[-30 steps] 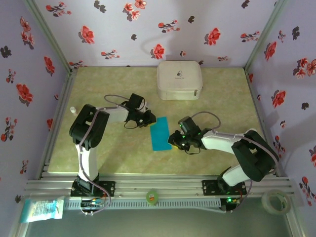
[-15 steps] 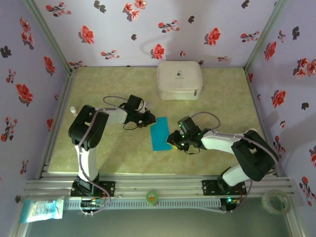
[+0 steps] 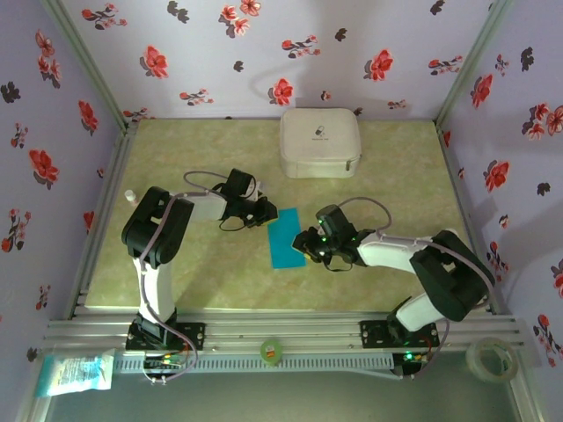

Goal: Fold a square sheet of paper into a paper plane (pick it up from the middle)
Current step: Fold the triangle a second time at the center of the table.

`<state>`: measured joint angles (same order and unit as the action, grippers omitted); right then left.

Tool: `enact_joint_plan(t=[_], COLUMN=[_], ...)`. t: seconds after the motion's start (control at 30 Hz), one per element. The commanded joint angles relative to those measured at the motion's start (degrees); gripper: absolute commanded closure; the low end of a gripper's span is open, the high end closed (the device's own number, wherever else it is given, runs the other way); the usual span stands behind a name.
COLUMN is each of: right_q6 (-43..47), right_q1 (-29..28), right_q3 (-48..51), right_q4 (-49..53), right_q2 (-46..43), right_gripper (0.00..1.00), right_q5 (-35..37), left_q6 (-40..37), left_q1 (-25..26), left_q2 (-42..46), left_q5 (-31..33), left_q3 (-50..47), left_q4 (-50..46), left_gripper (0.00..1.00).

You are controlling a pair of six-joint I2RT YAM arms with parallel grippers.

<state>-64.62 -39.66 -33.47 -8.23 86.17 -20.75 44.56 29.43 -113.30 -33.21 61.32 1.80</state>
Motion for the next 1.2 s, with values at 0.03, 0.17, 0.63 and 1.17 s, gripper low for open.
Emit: enact_joint_plan(t=[0.03,0.17,0.63,1.17], right_q6=[-0.4,-0.9,-3.1,-6.9], right_q1=[1.3,2.6,5.6,5.5], right_q3=[0.1,0.1,1.6,0.8], right_q4=[-6.4,-10.2,-19.6,-21.7], right_q2=[2.7,5.2,10.5,11.1], right_gripper=[0.68,0.68,0.82,0.90], right_q5=[-1.8,-4.2,-6.9,-5.0], left_q6=[-2.8,-5.0,-9.8,-22.2], left_q1=[-0.4,-0.3,0.8,6.2], left_q2=[-2.5,-2.9,-3.5,28.1], left_q5=[-0.8,-2.0,-3.7,8.0], left_q3=[-0.5,1.2,9.7,-15.5], left_q4=[-2.8,-3.6,-9.3,8.4], left_gripper=[0.84,0.84,0.80,0.58])
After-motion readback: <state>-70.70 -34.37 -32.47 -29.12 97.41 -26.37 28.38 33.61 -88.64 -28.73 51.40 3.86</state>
